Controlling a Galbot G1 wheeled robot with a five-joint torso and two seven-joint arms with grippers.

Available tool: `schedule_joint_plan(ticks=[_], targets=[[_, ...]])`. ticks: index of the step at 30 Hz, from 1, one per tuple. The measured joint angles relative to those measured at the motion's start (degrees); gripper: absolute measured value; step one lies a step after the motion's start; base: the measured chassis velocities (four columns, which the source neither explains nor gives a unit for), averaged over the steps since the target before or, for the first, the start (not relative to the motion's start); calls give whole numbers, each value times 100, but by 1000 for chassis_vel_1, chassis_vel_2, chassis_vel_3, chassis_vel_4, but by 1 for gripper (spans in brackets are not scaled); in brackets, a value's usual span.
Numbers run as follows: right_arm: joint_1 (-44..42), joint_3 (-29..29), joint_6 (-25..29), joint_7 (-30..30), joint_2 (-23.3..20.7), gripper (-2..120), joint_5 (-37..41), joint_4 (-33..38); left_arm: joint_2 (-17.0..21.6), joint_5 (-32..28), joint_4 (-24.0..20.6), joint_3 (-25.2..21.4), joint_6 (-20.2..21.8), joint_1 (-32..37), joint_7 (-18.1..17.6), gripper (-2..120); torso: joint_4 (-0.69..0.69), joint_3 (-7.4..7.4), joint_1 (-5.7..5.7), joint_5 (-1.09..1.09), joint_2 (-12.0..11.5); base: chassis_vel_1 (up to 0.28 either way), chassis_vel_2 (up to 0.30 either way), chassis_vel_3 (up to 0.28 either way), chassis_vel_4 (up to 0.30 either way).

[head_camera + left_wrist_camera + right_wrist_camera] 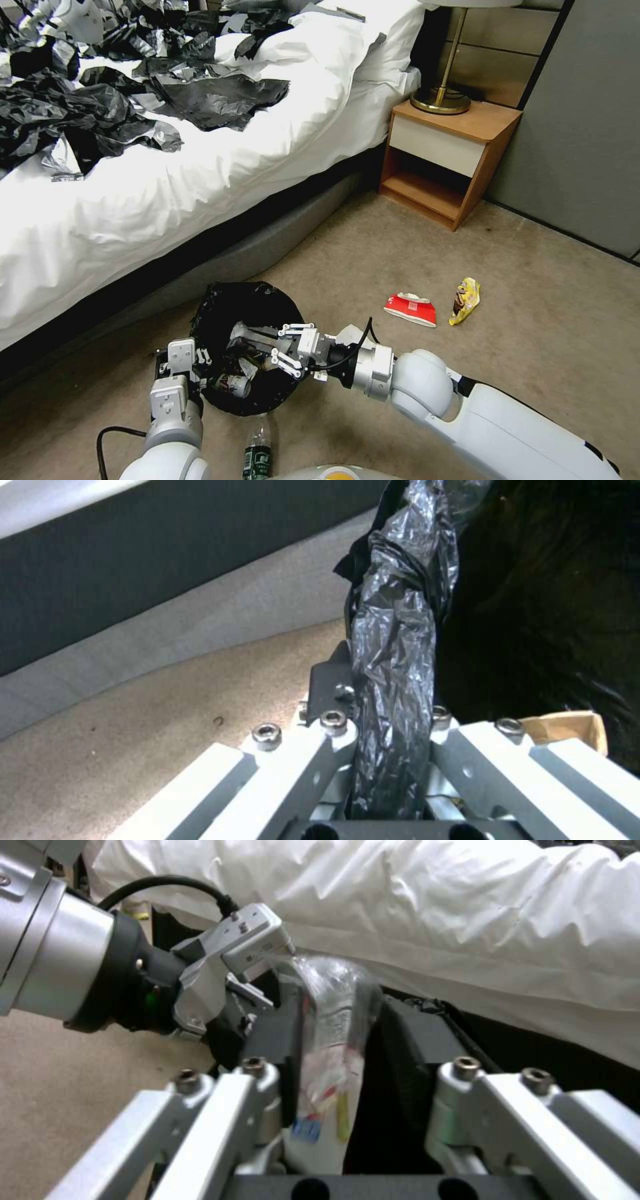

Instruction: Pick up the trash bin, then pick up the garbage from the floor and place it into the trash bin.

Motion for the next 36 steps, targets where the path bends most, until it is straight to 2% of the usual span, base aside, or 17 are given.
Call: schedule_joint_plan(ticks=[1,4,6,7,8,11,12,14,16,18,27,36], targets=[[0,0,0,0,0,34,0,0,0,0,0,0,0,0,0,2,0,0,0,0,0,0,0,0,0],[-10,-19,-20,14,22,50,-43,0,-7,0,0,11,3,-9,0,2,0,0,0,0,0,0,0,0,0],[-10,-20,-23,16,25,52,-47,1,-8,0,0,11,4,-10,-1,2,0,0,0,0,0,0,0,0,0],[-9,-22,-30,21,34,58,-56,0,-8,0,0,14,4,-13,-1,2,0,0,0,0,0,0,0,0,0],[-9,-22,-30,21,34,58,-56,0,-8,0,0,14,4,-13,-1,2,0,0,0,0,0,0,0,0,0],[16,-24,-48,37,43,76,-59,1,-8,0,0,17,9,-24,-1,2,0,0,0,0,0,0,0,0,0],[16,-24,-48,37,43,76,-59,1,-8,0,0,17,9,-24,-1,2,0,0,0,0,0,0,0,0,0],[47,-24,-55,41,45,86,-55,4,-10,1,2,21,11,-29,-1,2,0,0,0,0,0,0,0,0,0],[62,-20,-60,41,45,89,-48,12,-12,1,3,23,12,-32,-1,2,0,0,0,0,0,0,0,0,0],[108,19,-71,50,36,97,-13,74,-15,4,9,25,17,-44,-1,2,0,0,0,0,0,0,0,0,0],[203,163,-109,86,-22,100,107,206,-19,12,28,40,25,-67,-1,2,0,0,0,0,0,0,0,0,0],[325,740,-225,466,-6,100,384,811,12,13,93,-2,25,-70,1,2,1,0,0,0,0,0,0,0,0]])
